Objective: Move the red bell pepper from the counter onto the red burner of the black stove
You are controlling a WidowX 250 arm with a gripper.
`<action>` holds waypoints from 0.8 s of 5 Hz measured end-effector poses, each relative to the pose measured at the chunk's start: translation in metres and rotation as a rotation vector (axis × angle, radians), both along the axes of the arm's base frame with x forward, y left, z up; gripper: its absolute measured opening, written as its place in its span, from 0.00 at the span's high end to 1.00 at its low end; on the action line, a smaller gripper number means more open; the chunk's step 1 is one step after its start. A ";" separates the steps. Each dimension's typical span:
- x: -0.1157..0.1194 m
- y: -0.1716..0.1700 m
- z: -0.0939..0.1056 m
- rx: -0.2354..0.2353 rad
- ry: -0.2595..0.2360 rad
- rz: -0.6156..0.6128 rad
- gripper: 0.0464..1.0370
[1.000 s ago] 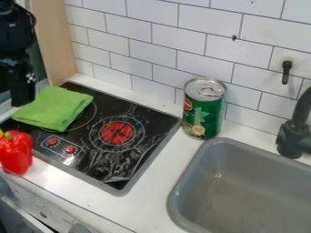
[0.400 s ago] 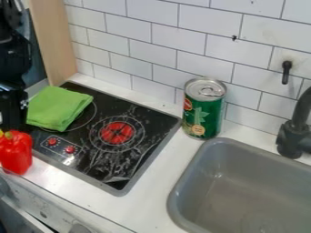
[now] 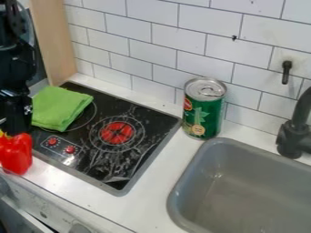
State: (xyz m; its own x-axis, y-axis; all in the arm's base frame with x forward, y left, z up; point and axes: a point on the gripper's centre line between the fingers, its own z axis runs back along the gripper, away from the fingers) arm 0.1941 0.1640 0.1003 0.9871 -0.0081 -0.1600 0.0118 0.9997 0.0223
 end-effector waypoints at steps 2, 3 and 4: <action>0.000 0.004 -0.016 -0.003 0.041 0.019 0.04; 0.000 0.005 -0.019 0.001 0.050 0.035 0.07; -0.001 0.006 -0.019 0.008 0.056 0.037 0.36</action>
State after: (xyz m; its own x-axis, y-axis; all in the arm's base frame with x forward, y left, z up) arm 0.1928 0.1696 0.0818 0.9763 0.0301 -0.2145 -0.0241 0.9992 0.0306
